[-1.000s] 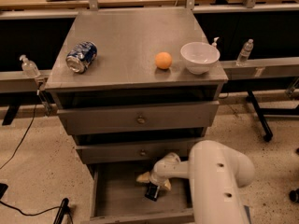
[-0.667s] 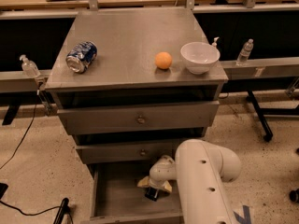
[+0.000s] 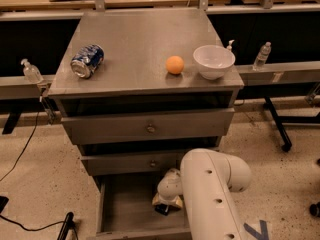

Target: Pick rxbar blueberry from bottom drawer and place on counter

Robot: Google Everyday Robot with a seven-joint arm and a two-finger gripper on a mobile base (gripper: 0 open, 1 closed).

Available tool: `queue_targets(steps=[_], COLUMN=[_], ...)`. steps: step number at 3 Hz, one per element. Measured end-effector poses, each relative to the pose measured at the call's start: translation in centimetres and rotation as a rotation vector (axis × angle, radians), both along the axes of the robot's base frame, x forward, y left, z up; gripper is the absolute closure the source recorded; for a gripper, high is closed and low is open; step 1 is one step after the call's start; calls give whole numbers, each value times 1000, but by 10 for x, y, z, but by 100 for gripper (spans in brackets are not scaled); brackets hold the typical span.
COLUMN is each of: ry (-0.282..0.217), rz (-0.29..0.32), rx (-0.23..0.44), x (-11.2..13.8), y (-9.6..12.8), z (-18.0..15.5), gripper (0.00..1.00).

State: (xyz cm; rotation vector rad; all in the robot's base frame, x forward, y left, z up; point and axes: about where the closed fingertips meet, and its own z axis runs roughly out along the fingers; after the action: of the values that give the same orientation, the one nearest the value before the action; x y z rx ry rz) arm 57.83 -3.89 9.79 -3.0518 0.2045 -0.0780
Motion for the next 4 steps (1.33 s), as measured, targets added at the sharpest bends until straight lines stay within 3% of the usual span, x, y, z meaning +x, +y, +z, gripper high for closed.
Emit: queue_targets(steps=[2, 3, 4], ry=[0, 6, 20], rz=[0, 4, -45], rx=[0, 13, 156], x=[0, -1, 0], y=[0, 2, 14], z=[15, 13, 27], gripper=[96, 100, 100])
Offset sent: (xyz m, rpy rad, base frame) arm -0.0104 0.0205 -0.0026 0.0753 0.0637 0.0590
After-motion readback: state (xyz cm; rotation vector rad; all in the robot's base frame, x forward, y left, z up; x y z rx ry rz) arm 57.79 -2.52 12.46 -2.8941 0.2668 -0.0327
